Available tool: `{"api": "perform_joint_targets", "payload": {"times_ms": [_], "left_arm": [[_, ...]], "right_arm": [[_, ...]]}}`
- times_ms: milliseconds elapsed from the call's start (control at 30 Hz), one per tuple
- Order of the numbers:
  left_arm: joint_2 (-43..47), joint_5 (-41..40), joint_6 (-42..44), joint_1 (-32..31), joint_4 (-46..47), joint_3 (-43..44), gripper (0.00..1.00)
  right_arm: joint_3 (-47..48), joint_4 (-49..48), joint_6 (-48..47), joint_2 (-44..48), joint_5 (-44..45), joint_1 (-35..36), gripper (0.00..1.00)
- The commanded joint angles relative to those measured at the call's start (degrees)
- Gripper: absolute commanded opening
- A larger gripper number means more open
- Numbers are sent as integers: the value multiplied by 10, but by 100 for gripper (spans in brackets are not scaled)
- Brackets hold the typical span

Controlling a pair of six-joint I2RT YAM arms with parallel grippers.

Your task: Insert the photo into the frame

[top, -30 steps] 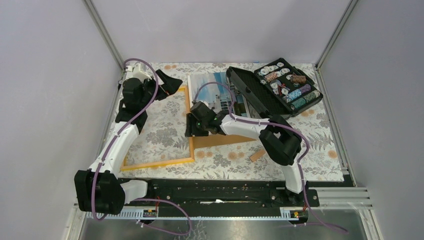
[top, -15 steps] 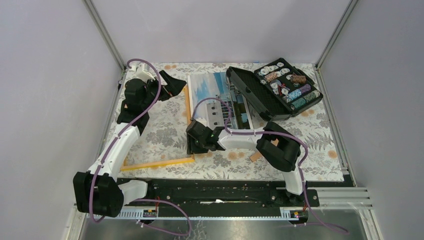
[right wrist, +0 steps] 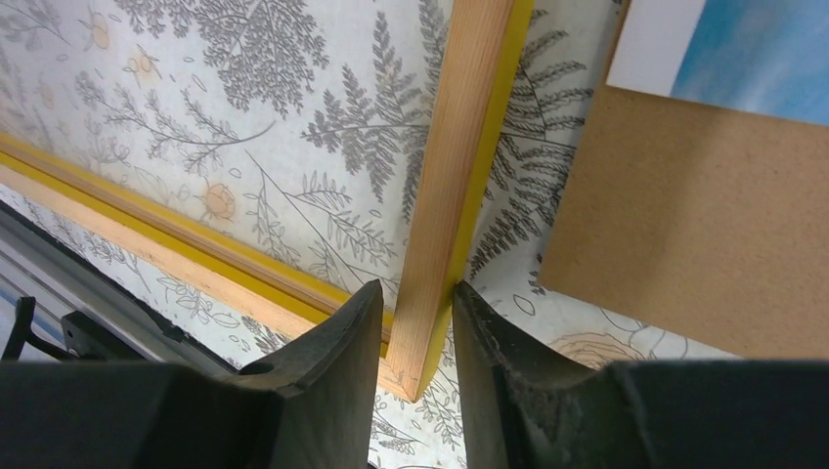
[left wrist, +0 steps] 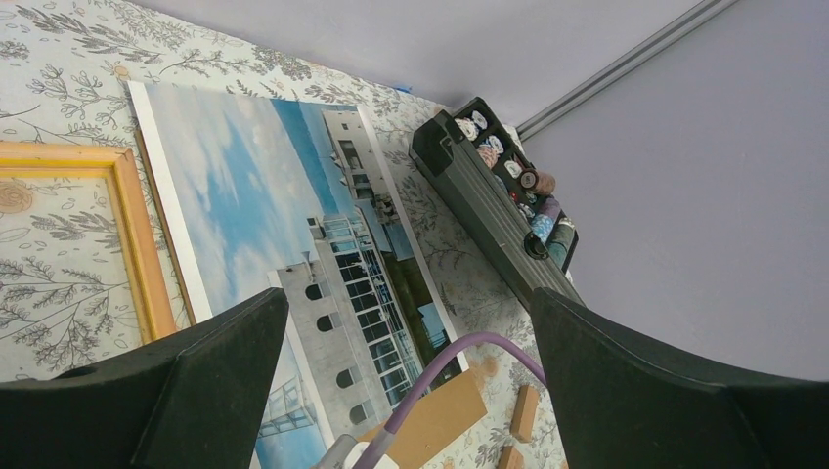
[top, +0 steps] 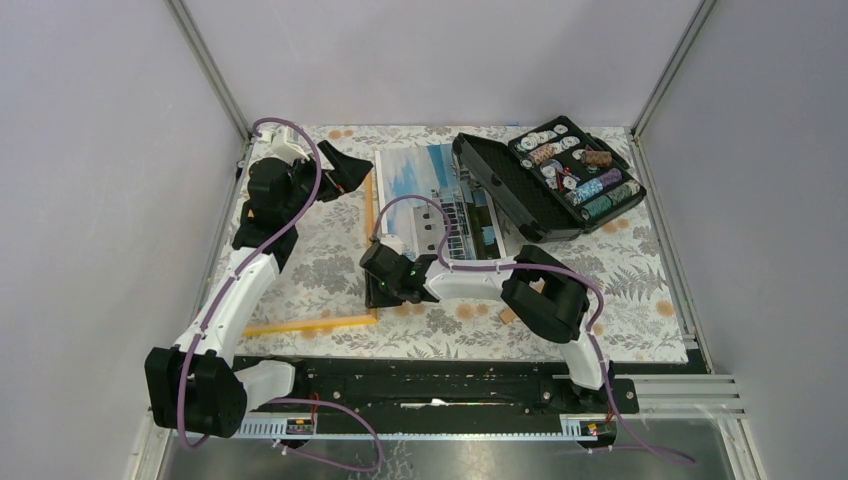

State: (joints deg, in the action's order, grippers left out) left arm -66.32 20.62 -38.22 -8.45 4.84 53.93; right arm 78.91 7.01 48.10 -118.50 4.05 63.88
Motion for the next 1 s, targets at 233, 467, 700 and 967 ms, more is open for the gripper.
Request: {"api": "perform_joint_targets", "payload": {"times_ms": [233,467,700,967], "left_arm": [[-2,-11,15,-2,21,4,99],[-25,-15,14,-3,14,5,99],[-88,-9,-6,-39,3,9,99],[-183,-15,-34,-74,-2,3,99]], "right_arm": [[24,-37,-30,24,18,5,56],[-108,-36,-95,173,149,5,81],[-282,-37,-92,314,269,-31,90],[-348,-129,-109,349,274,-141,77]]}}
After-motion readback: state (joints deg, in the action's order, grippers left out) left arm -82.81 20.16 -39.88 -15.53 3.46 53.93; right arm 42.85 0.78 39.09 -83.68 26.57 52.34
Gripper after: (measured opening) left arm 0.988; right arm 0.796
